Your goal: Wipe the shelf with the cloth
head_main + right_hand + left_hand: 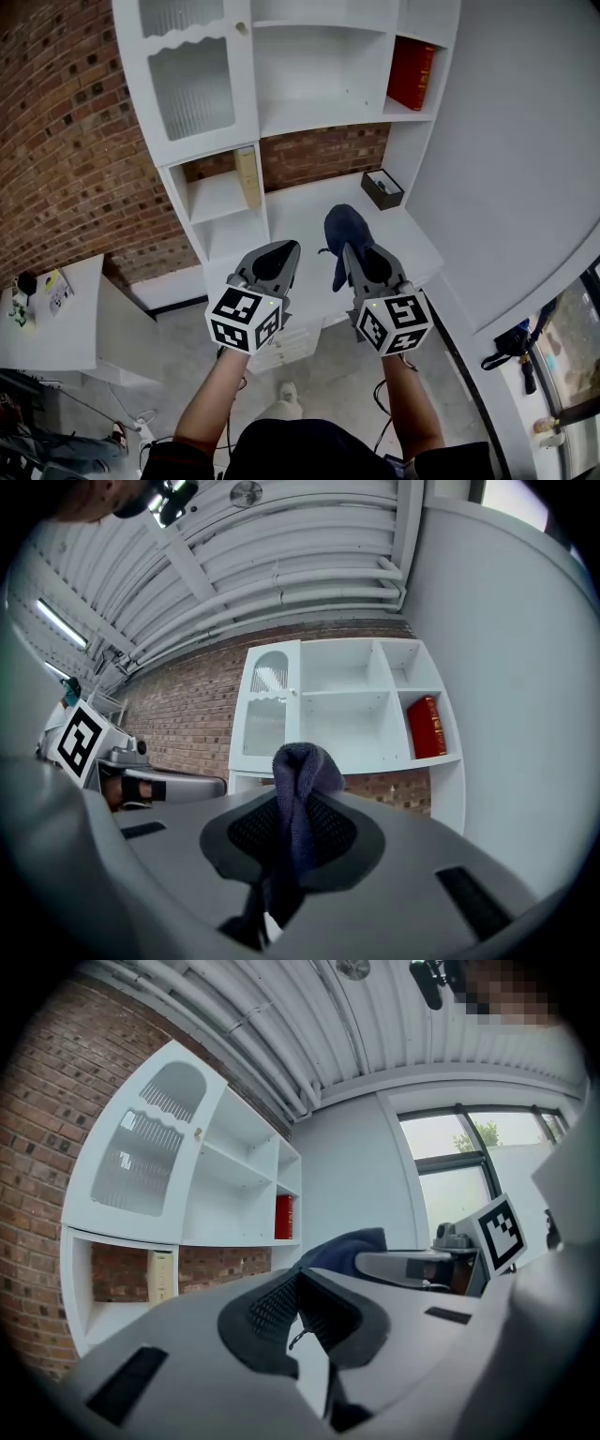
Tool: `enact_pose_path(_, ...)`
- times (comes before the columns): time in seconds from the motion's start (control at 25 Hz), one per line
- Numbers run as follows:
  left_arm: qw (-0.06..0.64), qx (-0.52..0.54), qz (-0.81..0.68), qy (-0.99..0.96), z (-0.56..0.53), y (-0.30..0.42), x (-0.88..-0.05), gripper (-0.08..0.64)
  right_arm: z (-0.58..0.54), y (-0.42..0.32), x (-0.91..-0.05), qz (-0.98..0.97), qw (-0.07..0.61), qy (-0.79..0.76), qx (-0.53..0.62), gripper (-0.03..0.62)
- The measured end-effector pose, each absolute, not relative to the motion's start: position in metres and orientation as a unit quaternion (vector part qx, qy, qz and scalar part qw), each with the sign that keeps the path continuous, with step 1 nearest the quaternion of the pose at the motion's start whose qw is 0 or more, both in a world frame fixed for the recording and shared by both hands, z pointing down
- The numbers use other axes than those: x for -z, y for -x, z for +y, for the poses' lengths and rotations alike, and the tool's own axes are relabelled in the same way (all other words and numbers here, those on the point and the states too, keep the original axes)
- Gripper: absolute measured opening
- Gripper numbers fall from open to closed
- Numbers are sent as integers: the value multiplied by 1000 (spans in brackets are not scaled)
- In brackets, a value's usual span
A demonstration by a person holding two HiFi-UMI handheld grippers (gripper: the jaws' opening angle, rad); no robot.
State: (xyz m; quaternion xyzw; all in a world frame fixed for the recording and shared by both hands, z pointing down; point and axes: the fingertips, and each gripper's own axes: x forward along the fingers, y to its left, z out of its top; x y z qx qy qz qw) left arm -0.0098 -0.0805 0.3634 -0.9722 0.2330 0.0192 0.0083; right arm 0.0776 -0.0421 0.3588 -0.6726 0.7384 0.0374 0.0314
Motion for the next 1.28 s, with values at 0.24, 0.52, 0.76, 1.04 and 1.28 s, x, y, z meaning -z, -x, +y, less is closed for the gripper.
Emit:
enact_pose_path(0.24,2,-31,237,971,-125,12,-358,14,-86,-81,-354,737,28,675,-37,57)
enact_pose_path(0.52,-9,-34,236,971,-173,11,-356,14,-129,-86,-352,731,21,682,-29,57)
enact_pose_path(0.76,-11,-36,229,973,-207,9,-353,14,-161,-90,-346,723,19,690,-31,57)
enact_pose_path(1.04,-7,-38,212,977,-234,1,-352,14,-192,-94,-341,715,19,697,-39,57)
enact_pose_path(1.28,-11,-37,208,977,-255,-7,-354,14,-213,-101,-343,713,16,700,-37,57)
